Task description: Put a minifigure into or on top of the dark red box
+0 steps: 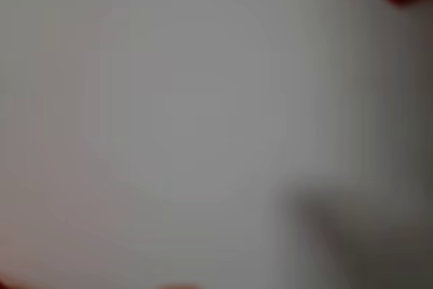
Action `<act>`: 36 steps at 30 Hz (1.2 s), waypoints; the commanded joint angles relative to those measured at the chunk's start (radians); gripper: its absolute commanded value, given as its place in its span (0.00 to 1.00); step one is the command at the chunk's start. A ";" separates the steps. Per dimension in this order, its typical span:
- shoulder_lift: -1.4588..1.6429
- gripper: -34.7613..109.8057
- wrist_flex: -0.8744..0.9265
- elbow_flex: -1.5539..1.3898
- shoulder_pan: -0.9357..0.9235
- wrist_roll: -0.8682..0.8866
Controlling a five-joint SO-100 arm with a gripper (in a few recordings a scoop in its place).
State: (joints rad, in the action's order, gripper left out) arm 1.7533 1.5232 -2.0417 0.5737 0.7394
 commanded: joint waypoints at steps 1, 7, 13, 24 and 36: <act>-0.009 0.42 0.009 0.049 0.023 0.006; -0.034 0.42 0.025 0.097 0.037 -0.011; -0.107 0.42 0.032 0.158 0.058 -0.025; -0.250 0.42 0.040 0.253 0.081 -0.031; -0.359 0.42 0.043 0.325 0.092 -0.051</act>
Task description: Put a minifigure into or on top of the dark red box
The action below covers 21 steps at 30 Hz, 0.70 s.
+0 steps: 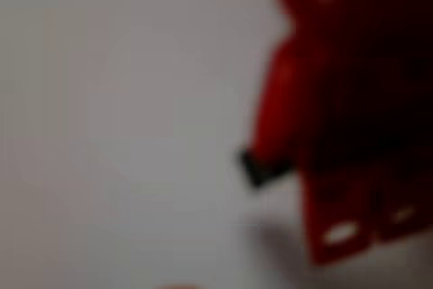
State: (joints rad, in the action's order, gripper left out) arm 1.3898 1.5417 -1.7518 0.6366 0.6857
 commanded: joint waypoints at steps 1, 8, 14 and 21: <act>-0.005 0.42 0.025 0.041 0.032 0.002; -0.044 0.41 0.025 0.066 0.052 0.003; -0.069 0.41 0.025 0.081 0.049 -0.011; -0.109 0.41 0.018 0.094 0.040 -0.023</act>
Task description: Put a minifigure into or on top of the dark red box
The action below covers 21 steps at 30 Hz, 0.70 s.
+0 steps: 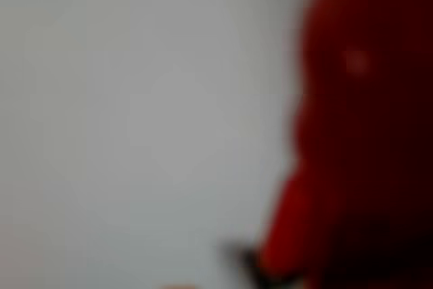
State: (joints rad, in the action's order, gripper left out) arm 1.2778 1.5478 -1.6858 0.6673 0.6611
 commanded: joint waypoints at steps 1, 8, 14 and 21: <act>-0.003 0.41 0.009 0.028 0.009 0.000; -0.009 0.38 0.011 0.029 0.009 0.003; -0.009 0.34 0.012 0.028 0.012 0.009; 0.000 0.30 0.023 0.025 0.017 0.015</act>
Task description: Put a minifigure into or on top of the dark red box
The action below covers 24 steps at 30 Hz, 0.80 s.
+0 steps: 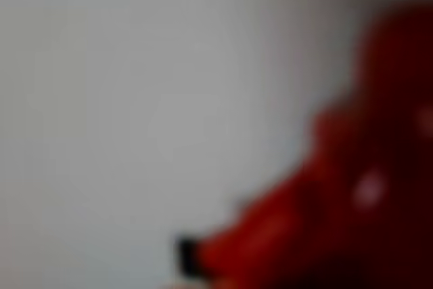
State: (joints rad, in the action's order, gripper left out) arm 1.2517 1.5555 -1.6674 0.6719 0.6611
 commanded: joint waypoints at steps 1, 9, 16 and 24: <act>0.026 0.30 0.015 0.006 0.014 0.017; 0.026 0.29 0.018 0.005 0.014 0.023; 0.060 0.30 0.021 0.005 0.018 0.064; 0.230 0.31 -0.029 -0.054 0.025 0.147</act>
State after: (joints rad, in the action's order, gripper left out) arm 1.3714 1.5401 -1.6904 0.6688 0.7793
